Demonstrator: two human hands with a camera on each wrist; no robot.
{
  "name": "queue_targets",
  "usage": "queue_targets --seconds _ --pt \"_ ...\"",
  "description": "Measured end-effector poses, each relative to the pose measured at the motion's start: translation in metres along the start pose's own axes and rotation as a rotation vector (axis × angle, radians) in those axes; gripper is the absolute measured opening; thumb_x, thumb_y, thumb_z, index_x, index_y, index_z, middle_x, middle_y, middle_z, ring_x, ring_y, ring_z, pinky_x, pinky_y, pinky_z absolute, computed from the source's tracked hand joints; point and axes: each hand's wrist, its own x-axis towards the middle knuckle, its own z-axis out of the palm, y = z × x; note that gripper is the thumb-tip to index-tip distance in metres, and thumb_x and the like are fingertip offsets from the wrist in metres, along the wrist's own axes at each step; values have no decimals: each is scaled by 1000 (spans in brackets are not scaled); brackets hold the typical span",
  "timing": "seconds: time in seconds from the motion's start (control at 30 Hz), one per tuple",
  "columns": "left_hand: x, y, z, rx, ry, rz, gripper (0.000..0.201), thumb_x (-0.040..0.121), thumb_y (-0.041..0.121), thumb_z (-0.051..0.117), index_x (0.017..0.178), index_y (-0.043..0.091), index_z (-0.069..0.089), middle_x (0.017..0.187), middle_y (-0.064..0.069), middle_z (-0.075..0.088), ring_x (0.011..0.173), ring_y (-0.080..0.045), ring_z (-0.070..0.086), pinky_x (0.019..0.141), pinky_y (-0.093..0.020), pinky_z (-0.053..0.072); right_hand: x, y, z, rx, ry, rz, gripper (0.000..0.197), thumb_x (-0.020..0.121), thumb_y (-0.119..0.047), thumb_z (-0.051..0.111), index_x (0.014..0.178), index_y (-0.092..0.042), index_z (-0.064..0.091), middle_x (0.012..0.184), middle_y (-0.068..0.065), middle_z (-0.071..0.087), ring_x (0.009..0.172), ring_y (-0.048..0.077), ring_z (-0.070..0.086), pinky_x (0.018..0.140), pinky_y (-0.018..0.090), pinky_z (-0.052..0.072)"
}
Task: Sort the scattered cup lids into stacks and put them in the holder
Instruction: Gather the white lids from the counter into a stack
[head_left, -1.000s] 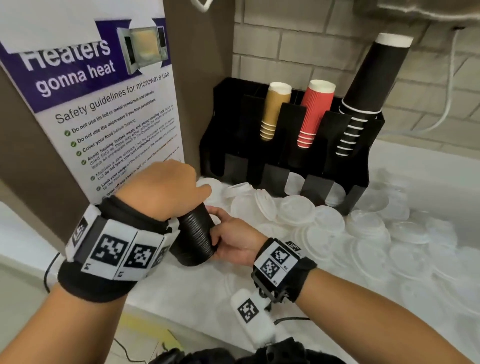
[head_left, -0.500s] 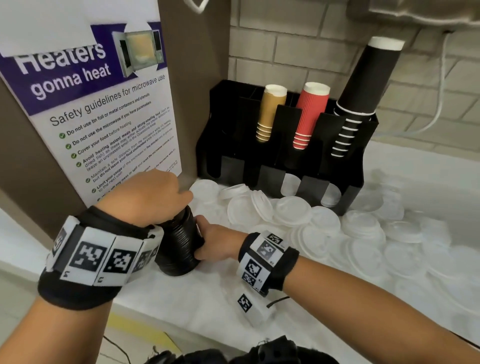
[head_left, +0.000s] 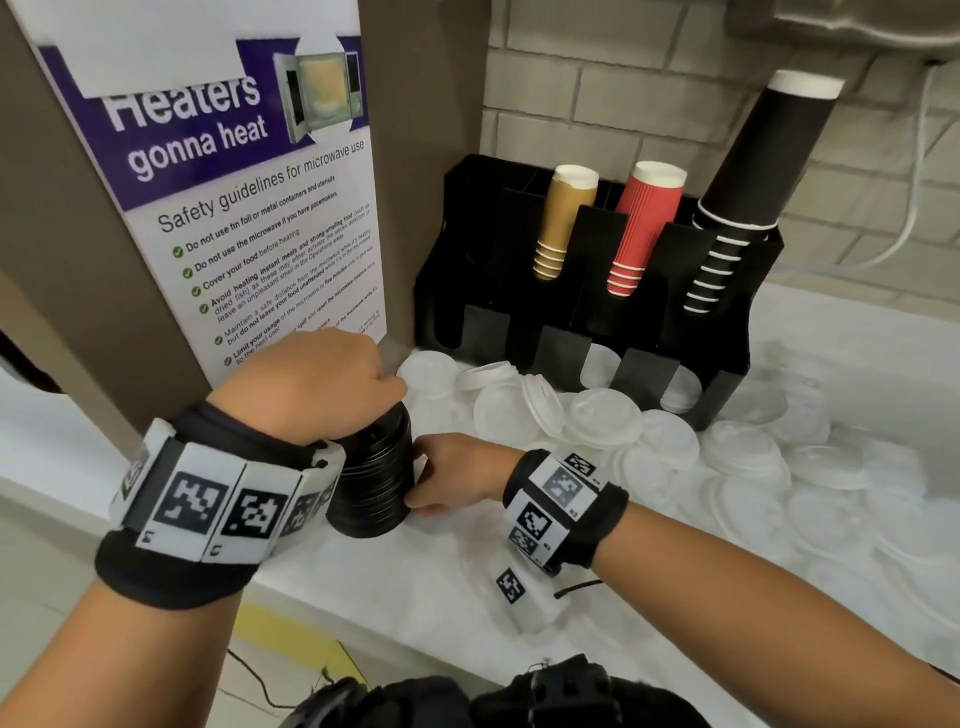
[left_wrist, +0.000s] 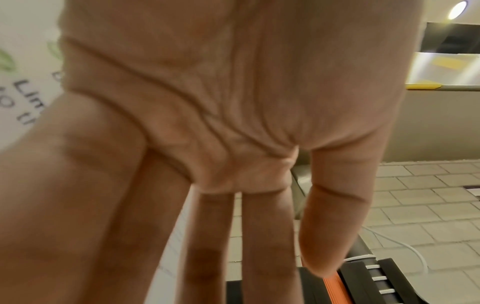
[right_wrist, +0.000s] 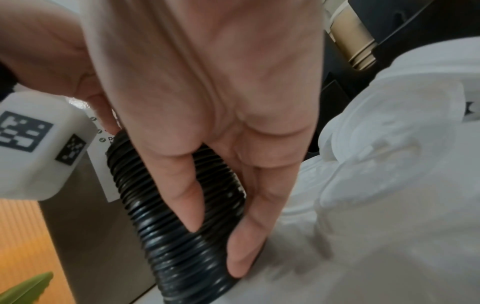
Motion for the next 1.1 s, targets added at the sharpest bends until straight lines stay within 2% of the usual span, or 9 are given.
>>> queue_targets --seconds 0.2,0.57,0.67,0.77,0.83,0.9,0.93,1.03,1.1 --pt "0 -1 1 41 -7 -2 44 93 31 46 53 13 40 55 -1 44 55 -18 44 55 -28 32 0 -6 5 70 18 24 38 88 -6 60 124 2 50 108 21 70 83 20 62 89 35 53" --pt "-1 -2 0 72 -28 -11 39 93 33 45 65 10 58 61 -2 55 61 -19 53 58 -27 37 -3 -1 -3 -3 11 32 61 89 -18 63 140 -1 36 103 14 72 81 16 62 85 30 53" --pt "-3 -2 -7 57 -19 61 33 92 32 45 71 11 61 70 -3 63 64 -17 56 61 -30 44 -14 7 -31 32 67 25 48 90 -22 64 132 -7 47 98 13 72 79 17 63 83 31 54" --pt "-6 8 -15 -158 92 274 17 91 32 52 83 30 67 77 15 66 66 -2 59 62 -26 45 -30 23 -86 216 283 -16 19 88 -17 65 106 -13 60 94 12 67 78 16 61 75 32 55" --pt "-2 25 -14 -398 133 469 14 91 26 57 88 35 69 78 26 65 70 3 60 63 -23 46 -37 39 -126 182 634 -14 17 86 -17 67 101 -13 61 91 9 66 74 14 59 65 24 49" --pt "8 46 -6 -628 97 611 15 91 18 61 92 28 71 84 16 68 75 -4 67 70 -24 54 -35 59 -163 12 910 66 20 87 -17 64 104 -6 62 96 9 66 82 17 60 69 20 44" --pt "13 56 0 -710 77 654 14 91 15 61 93 24 71 87 10 68 77 -8 69 72 -22 56 -32 69 -177 -81 937 149 23 90 -17 59 108 -2 62 104 12 66 93 23 61 76 23 43" --pt "29 79 19 -904 36 687 14 92 9 59 92 17 71 88 6 68 78 -15 71 68 -21 55 -17 94 -195 -331 679 442 34 96 -17 47 123 2 57 127 22 57 119 36 52 94 36 41" --pt "38 86 33 -1001 2 663 18 94 9 58 90 21 70 86 9 68 80 -16 72 68 -23 56 -6 104 -187 -465 500 490 34 96 -18 48 123 0 58 127 20 58 117 35 54 93 39 41"
